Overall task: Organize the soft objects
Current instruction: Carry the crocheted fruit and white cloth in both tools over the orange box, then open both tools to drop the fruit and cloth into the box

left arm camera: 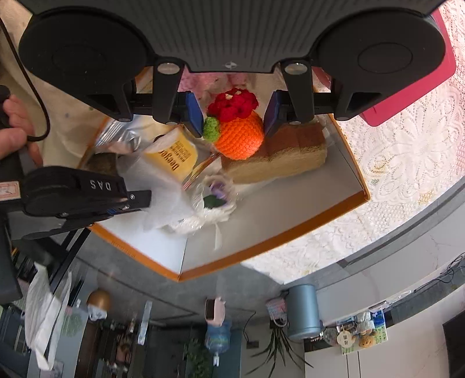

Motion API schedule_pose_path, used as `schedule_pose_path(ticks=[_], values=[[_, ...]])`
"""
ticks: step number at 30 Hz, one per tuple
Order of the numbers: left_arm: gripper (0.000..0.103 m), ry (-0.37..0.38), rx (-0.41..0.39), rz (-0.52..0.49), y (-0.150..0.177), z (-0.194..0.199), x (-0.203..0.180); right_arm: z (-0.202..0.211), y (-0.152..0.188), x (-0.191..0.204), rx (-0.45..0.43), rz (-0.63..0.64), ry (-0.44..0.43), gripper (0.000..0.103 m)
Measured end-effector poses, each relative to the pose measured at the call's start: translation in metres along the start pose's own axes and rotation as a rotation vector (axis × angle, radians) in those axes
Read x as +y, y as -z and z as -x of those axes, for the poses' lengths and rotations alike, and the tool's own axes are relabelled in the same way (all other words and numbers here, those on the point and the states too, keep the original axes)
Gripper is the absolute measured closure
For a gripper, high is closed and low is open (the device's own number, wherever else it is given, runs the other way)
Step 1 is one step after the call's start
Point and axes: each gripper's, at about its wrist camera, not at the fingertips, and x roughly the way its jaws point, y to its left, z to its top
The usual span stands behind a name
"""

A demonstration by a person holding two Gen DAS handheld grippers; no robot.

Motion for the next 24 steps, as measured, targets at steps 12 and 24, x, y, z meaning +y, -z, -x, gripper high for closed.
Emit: schedule_pose_path(ticks=[12, 24], values=[[0.036, 0.0, 0.047, -0.005, -0.001, -0.01, 0.0, 0.021, -0.006, -0.001, -0.065, -0.026, 0.004, 0.065], [0.032, -0.021, -0.075, 0.028, -0.005, 0.05, 0.002, 0.078, -0.016, 0.011, -0.171, 0.002, -0.012, 0.037]])
